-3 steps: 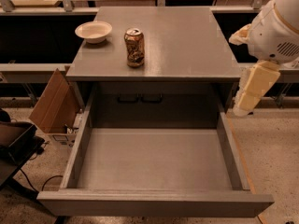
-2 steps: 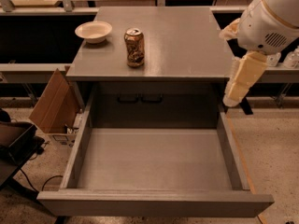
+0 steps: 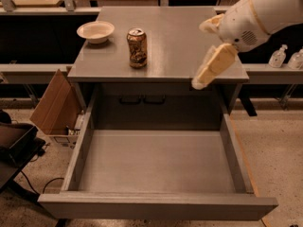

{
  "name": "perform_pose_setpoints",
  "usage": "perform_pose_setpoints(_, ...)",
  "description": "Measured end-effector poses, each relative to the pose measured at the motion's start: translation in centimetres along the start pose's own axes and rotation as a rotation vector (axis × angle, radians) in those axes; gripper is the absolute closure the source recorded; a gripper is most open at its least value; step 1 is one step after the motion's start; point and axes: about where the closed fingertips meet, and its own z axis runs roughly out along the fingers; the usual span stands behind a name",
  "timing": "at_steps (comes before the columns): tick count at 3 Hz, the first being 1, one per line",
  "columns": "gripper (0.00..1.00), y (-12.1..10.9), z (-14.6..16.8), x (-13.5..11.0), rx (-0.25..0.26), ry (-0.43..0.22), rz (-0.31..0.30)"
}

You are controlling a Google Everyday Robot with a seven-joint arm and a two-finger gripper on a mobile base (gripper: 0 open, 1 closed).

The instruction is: Place orange can into top drawer

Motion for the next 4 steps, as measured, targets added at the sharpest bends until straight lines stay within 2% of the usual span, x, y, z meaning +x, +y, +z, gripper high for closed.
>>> perform_pose_setpoints(1, 0.0, -4.3, 6.5, -5.3, 0.048, -0.243, 0.034)
perform_pose_setpoints(2, 0.0, -7.7, 10.6, -9.0, 0.118, -0.351, 0.046)
perform_pose_setpoints(3, 0.0, -10.8, 14.2, -9.7, 0.189, -0.38, 0.103)
perform_pose_setpoints(4, 0.0, -14.4, 18.0, -8.9, 0.204, -0.457, 0.226)
